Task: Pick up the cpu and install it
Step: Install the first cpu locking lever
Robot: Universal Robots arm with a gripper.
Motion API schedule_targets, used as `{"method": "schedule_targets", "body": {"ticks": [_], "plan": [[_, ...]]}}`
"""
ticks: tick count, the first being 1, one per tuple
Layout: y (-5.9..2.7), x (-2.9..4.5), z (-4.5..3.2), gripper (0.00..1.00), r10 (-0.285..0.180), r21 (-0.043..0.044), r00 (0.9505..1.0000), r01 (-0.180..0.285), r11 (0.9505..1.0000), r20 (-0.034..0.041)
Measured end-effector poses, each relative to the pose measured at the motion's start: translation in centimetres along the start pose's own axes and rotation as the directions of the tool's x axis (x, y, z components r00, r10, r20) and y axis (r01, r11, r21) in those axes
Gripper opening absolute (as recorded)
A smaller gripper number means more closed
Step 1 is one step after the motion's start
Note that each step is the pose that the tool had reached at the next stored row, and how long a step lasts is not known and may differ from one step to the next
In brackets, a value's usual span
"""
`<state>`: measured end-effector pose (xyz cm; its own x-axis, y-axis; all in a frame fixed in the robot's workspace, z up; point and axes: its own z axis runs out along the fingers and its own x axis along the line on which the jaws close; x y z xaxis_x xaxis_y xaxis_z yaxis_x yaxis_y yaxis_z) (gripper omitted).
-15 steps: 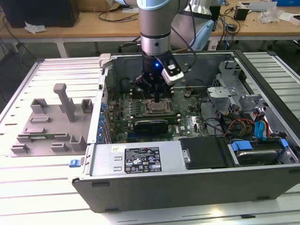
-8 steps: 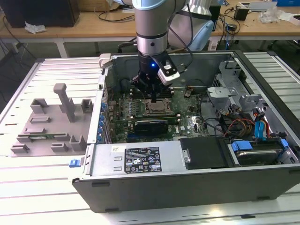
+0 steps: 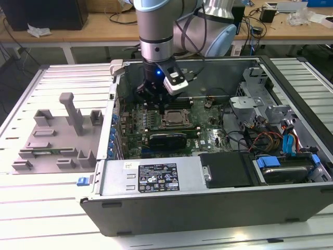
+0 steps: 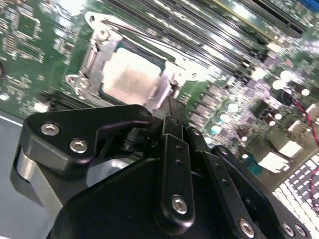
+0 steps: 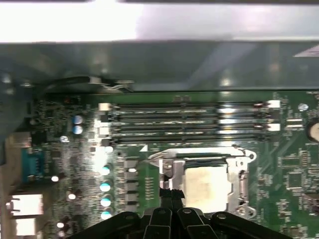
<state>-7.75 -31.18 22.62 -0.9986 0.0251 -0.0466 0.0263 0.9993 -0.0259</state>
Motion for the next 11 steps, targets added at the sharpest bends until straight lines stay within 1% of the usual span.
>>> {"method": "schedule_targets", "body": {"ticks": [1,5,7,11], "plan": [[-0.01,0.44,-0.02,0.11,0.0,0.0,1.0,0.0,1.0,0.0],[-0.03,1.32,-0.06,0.11,0.0,0.0,1.0,0.0,1.0,0.0001],[-0.05,1.95,-0.09,0.11,0.0,0.0,1.0,0.0,1.0,0.0],[-0.06,2.59,-0.12,0.11,0.0,-0.0001,1.0,0.0,1.0,0.0001]]}}
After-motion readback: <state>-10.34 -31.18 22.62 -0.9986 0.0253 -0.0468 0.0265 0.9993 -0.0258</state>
